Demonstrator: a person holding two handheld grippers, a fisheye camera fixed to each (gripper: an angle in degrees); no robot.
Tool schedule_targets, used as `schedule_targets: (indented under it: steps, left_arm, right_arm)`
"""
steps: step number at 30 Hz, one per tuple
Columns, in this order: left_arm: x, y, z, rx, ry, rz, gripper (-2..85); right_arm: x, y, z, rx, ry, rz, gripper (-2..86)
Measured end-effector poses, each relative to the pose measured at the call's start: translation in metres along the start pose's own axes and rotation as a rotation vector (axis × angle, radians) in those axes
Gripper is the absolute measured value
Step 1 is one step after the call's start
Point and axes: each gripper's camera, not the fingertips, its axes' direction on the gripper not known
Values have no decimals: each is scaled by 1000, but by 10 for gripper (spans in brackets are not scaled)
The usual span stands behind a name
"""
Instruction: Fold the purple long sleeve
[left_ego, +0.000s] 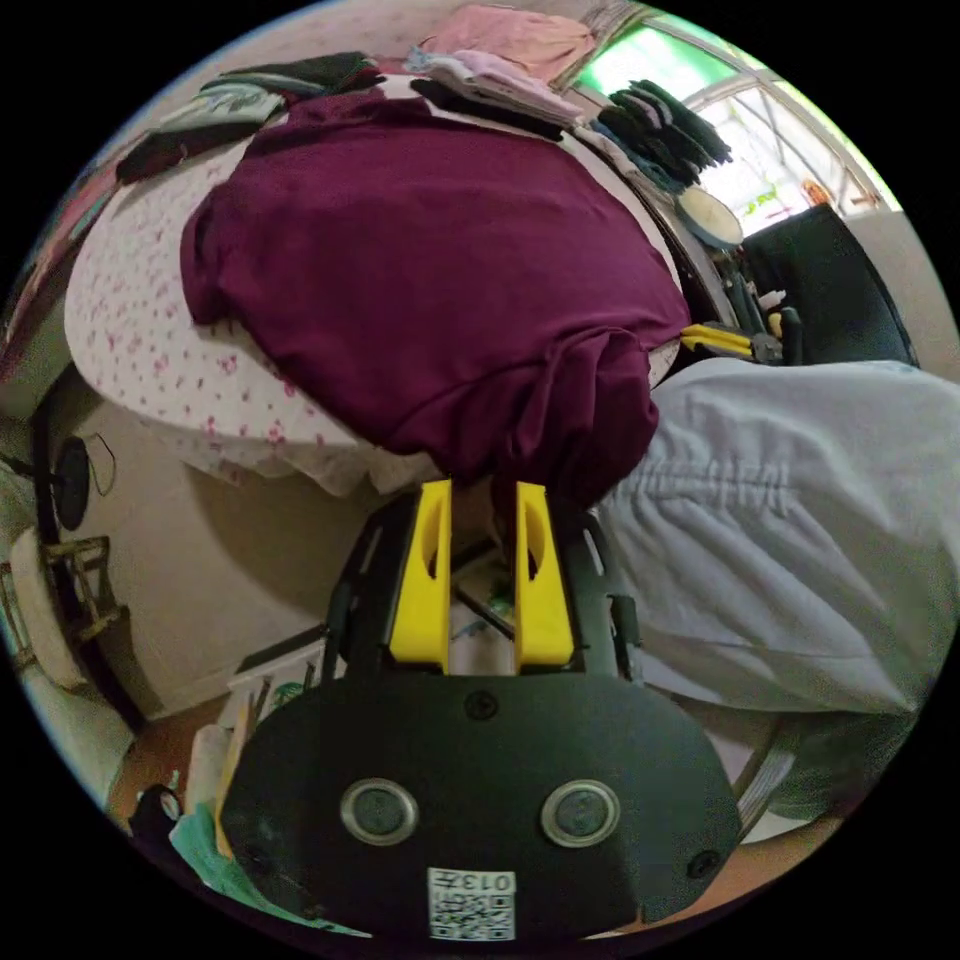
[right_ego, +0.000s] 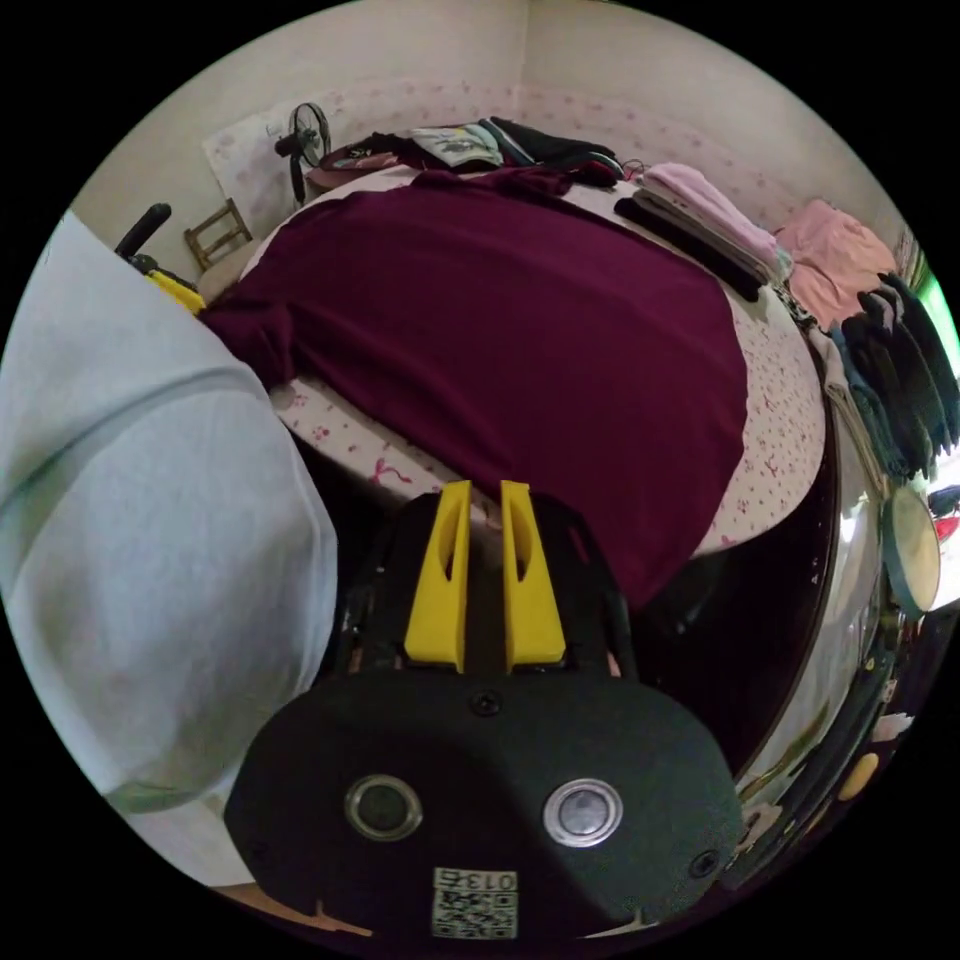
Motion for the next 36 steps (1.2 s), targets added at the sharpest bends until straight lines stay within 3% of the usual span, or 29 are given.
schedule_targets:
  steps: [4,12,18,27,36]
  left_arm:
    - [-5,11,32,-97,7,-1,125]
    - [-26,10,79,-68,133,-61,139]
    - [-30,3,94,-19,214,-37,41]
    - [-35,18,49,16,293,94,15]
    - [-47,10,12,138,379,162,12]
  right_arm:
    - [-13,9,6,-37,39,-64,74]
    - [-21,8,15,-70,105,-72,74]
    - [-13,13,13,-103,164,-34,81]
    - [-4,18,14,-123,220,22,82]
    - [-2,16,34,-203,420,-28,89]
